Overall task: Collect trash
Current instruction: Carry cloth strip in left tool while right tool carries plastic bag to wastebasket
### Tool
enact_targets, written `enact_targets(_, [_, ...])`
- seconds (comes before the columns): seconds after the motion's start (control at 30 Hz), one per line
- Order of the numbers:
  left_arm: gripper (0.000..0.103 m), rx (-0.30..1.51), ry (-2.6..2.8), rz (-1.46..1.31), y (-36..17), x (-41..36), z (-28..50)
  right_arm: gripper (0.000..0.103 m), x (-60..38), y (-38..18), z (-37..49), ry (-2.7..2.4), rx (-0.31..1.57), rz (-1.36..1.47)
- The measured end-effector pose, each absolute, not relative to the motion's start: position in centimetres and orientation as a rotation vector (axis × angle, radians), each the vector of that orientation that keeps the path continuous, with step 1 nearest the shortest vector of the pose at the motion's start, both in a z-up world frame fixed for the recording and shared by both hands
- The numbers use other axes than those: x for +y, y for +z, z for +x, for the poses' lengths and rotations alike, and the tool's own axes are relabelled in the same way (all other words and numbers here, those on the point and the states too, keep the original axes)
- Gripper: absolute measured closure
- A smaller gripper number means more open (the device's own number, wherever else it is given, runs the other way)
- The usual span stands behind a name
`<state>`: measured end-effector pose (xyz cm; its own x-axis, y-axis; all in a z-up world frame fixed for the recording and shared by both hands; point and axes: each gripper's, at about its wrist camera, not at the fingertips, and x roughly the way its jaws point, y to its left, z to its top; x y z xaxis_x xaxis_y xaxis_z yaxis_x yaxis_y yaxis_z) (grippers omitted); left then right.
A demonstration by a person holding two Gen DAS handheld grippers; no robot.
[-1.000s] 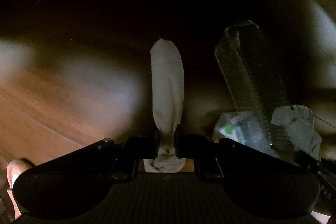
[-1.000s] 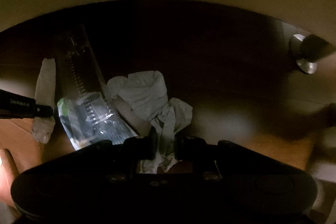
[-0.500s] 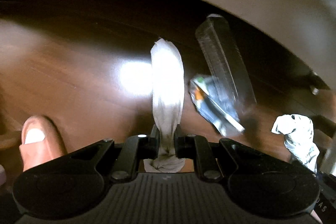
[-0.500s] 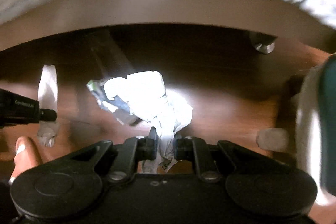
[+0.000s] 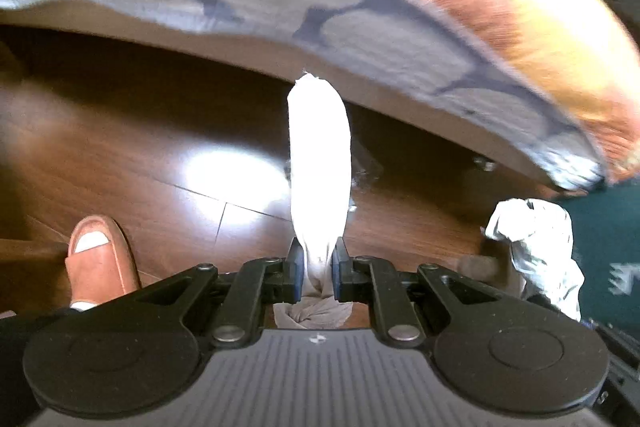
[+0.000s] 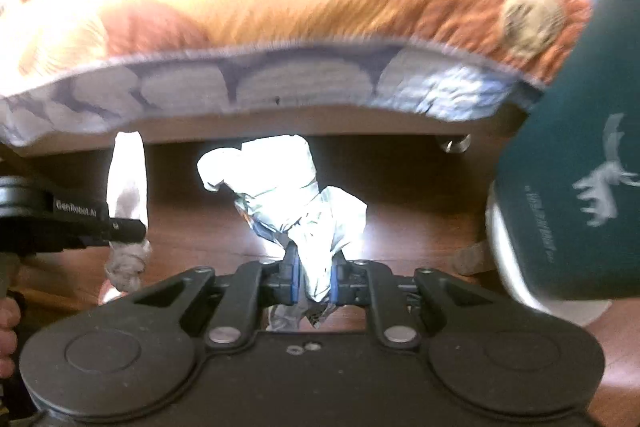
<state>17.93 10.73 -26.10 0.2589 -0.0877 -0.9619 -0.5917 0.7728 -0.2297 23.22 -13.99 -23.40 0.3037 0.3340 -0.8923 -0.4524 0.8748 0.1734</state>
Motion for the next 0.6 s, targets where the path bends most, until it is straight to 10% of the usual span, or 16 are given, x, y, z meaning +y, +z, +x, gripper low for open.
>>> enact_targets(0.6, [0.09, 1.054, 0.094, -0.48, -9.4, -0.3, 15.9, 0.089, -25.6, -7.5, 18.8, 0.469, 0.863, 0.056])
